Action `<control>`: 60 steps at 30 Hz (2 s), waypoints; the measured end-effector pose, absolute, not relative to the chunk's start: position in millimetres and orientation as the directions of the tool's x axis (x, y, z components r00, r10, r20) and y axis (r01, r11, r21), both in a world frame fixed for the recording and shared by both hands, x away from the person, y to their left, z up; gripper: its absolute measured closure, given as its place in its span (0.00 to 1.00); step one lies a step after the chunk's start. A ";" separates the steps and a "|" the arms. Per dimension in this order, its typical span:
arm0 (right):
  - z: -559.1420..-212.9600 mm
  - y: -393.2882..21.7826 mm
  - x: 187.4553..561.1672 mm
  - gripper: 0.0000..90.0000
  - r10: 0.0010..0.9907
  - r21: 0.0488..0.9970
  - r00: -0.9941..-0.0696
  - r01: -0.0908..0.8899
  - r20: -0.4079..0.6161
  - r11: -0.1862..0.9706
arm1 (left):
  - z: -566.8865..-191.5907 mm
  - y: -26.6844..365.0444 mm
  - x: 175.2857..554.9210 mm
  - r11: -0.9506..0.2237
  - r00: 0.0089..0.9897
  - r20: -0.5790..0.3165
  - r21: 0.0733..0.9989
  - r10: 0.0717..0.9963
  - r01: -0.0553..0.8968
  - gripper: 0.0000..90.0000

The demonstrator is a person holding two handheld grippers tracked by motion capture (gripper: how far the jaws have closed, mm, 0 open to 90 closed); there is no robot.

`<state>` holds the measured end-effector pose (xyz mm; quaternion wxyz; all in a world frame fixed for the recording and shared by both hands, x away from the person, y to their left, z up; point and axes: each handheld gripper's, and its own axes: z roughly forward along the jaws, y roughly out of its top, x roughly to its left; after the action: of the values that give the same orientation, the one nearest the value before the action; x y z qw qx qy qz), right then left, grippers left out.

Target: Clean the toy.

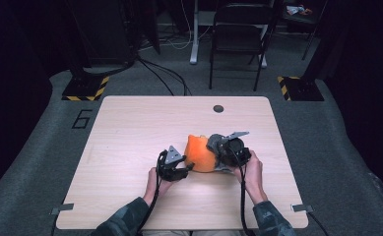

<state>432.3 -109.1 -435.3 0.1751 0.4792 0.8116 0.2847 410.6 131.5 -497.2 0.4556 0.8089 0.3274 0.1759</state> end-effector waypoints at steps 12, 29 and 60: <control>-427.5 -109.7 431.8 0.80 0.872 0.618 -0.487 0.671 -0.050 0.410 | -502.3 125.3 408.5 -0.377 0.735 0.012 0.864 0.678 0.333 0.76; -415.1 -53.0 415.0 0.80 0.795 0.604 -0.563 0.559 -0.226 0.568 | -502.0 114.6 399.1 -0.449 0.759 0.101 0.853 0.643 0.267 0.84; -480.6 -118.7 446.8 0.80 0.887 0.445 -0.436 0.772 -0.151 0.455 | -506.2 128.2 412.3 -0.374 0.752 -0.021 0.859 0.658 0.351 0.84</control>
<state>446.8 -118.7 -480.6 0.1844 0.4981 0.8327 0.1567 412.3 128.2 -506.2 0.4656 0.8121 0.3106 0.1653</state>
